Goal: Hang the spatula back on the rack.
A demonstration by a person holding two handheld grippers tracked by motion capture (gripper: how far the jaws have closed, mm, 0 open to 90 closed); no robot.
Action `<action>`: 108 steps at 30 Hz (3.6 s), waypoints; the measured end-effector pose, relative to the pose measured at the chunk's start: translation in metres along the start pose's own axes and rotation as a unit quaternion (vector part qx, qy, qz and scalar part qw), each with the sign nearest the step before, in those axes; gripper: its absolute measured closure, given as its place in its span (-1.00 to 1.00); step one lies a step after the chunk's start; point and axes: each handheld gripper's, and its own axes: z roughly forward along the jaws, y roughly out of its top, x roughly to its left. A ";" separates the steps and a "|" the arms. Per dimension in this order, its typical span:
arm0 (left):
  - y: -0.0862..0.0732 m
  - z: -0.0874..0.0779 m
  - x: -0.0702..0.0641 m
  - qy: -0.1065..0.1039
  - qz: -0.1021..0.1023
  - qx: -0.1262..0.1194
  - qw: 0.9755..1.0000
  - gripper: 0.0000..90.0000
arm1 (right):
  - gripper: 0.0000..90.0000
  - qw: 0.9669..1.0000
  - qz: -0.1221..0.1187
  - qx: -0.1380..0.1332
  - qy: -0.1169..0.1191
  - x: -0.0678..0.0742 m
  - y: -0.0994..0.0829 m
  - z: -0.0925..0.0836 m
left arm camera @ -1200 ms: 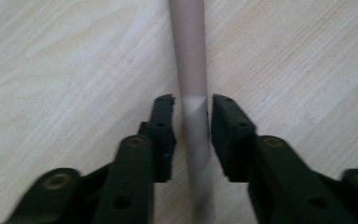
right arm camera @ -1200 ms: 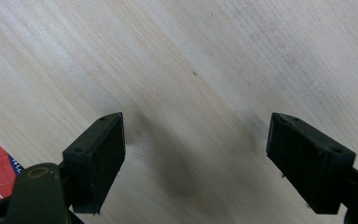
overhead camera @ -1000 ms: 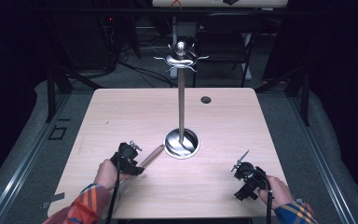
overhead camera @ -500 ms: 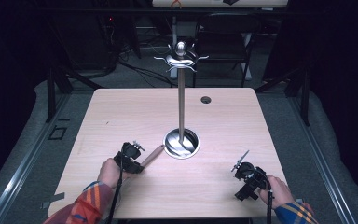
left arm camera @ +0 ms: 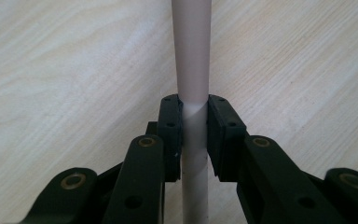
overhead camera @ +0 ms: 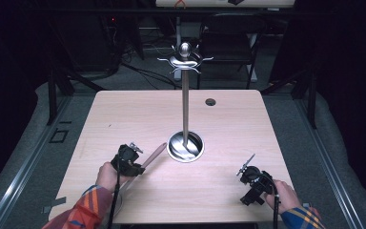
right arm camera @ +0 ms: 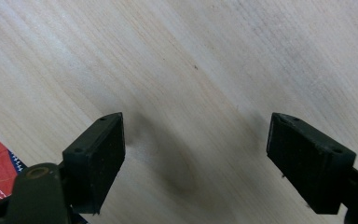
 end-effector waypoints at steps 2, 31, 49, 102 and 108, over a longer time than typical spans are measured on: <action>-0.003 -0.008 -0.001 0.008 -0.002 -0.020 1.000 0.71 | -0.58 1.000 0.001 -0.001 0.001 0.000 0.000 0.000; -0.011 -0.103 -0.017 0.036 -0.001 -0.278 0.960 0.72 | -0.58 1.000 0.000 0.000 -0.006 -0.002 0.001 -0.001; 0.011 -0.109 -0.022 0.027 0.019 -0.296 0.955 0.72 | -0.58 1.000 0.012 -0.012 -0.016 -0.002 0.000 -0.003; 0.064 -0.119 -0.041 0.011 0.061 -0.324 0.944 0.72 | -0.59 1.000 0.014 -0.015 -0.019 -0.004 0.002 -0.003; 0.066 -0.121 -0.042 0.011 0.064 -0.327 0.943 0.71 | -0.59 1.000 0.011 -0.014 -0.020 -0.004 0.002 -0.005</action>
